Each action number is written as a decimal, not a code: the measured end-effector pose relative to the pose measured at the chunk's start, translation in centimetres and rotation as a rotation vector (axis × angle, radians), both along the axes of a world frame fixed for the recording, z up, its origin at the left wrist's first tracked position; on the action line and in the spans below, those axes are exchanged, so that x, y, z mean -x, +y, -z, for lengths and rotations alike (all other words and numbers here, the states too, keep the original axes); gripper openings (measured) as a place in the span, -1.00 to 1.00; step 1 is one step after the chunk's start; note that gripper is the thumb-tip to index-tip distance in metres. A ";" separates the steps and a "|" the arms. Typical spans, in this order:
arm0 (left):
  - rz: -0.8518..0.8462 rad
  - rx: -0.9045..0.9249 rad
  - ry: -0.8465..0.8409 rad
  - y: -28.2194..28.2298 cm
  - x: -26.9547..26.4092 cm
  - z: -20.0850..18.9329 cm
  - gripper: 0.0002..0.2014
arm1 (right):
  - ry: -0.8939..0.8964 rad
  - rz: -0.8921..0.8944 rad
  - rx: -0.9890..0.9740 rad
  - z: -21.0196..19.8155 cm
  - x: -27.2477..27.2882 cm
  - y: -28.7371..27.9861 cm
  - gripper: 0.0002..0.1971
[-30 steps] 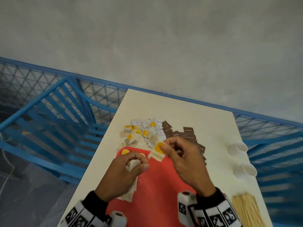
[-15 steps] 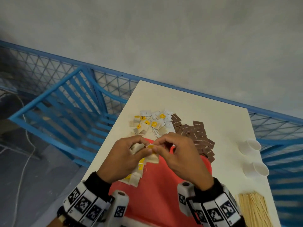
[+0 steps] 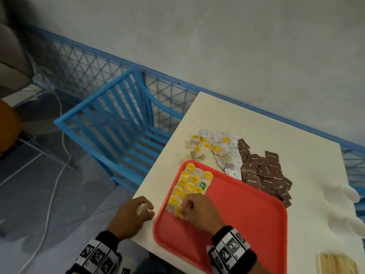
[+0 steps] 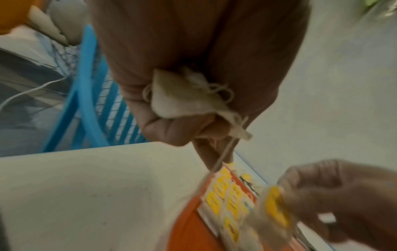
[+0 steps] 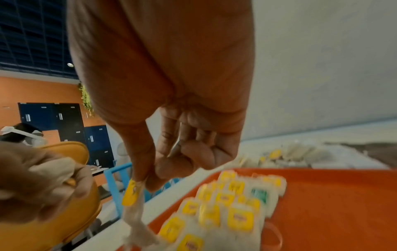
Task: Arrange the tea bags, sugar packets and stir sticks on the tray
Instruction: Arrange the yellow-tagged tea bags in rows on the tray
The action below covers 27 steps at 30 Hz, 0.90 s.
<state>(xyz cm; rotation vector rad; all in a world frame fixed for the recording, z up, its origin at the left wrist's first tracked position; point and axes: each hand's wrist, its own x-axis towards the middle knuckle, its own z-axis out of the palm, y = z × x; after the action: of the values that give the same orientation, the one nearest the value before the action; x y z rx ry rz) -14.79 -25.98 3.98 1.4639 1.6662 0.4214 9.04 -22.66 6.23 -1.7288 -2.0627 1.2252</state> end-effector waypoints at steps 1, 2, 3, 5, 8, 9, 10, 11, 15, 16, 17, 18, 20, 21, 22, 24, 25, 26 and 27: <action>-0.036 0.012 -0.005 -0.1 0.9 0.3 -0.88 | -0.009 -0.035 0.051 0.9 0.8 -0.2 -0.88; -0.064 0.024 -0.017 -0.1 1.5 0.4 -0.90 | -0.007 -0.068 0.089 1.7 1.3 -0.4 -0.86; -0.086 0.037 -0.038 0.0 2.1 0.6 -0.91 | 0.001 -0.083 0.117 2.4 1.9 -0.3 -0.82; -0.099 0.053 -0.066 0.2 2.9 0.7 -0.93 | 0.014 -0.027 0.148 3.5 2.9 0.0 -0.72; -0.105 0.042 -0.063 0.5 3.3 0.8 -0.93 | -0.005 0.084 0.153 5.0 3.7 0.6 -0.59; -0.109 0.039 -0.073 0.5 3.2 0.8 -0.94 | -0.019 0.114 0.153 5.2 3.9 0.7 -0.60; -0.108 0.041 -0.082 0.6 3.2 0.8 -0.94 | -0.024 0.143 0.146 5.4 4.0 0.7 -0.62; -0.102 0.043 -0.090 0.6 3.0 0.7 -0.95 | -0.024 0.172 0.145 5.5 4.1 0.6 -0.66; -0.117 0.056 -0.142 0.9 2.6 0.7 -0.88 | -0.031 0.276 0.152 6.2 4.2 0.5 -0.76; -0.126 0.072 -0.156 1.1 2.6 0.6 -0.87 | -0.034 0.286 0.151 6.5 4.3 0.5 -0.79; -0.136 0.090 -0.173 1.1 2.4 0.4 -0.83 | -0.038 0.298 0.151 6.5 4.4 0.5 -0.85; -0.152 0.115 -0.194 1.2 2.3 0.1 -0.78 | -0.040 0.300 0.146 6.2 4.5 0.4 -0.92; -0.237 0.196 -0.316 1.4 1.7 -0.8 -0.63 | -0.026 0.274 0.092 5.2 4.7 0.3 -0.93; -0.301 0.256 -0.437 1.5 1.4 -1.2 -0.55 | -0.007 0.249 0.055 4.3 4.8 0.4 -0.97; -0.358 0.316 -0.571 1.6 1.0 -1.6 -0.47 | 0.025 0.220 0.012 3.4 4.7 0.4 -0.97; -0.430 0.399 -0.806 2.1 0.0 -2.4 -0.37 | 0.105 0.196 -0.047 1.3 4.3 0.5 -0.86; -0.447 0.419 -0.890 2.4 -0.7 -2.8 -0.36 | 0.151 0.209 -0.064 0.0 4.1 0.5 -0.83; -0.453 0.427 -0.952 2.8 -1.4 -3.3 -0.38 | 0.204 0.226 -0.081 -1.3 3.7 0.5 -0.82; -0.455 0.426 -1.001 3.2 -2.1 -3.7 -0.41 | 0.261 0.239 -0.098 -2.5 3.4 0.4 -0.81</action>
<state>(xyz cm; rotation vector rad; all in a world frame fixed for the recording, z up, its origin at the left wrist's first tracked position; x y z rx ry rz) -12.68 -22.79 7.67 0.3894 1.1180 0.8179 5.67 -22.31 8.73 -1.6181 -1.6855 1.1833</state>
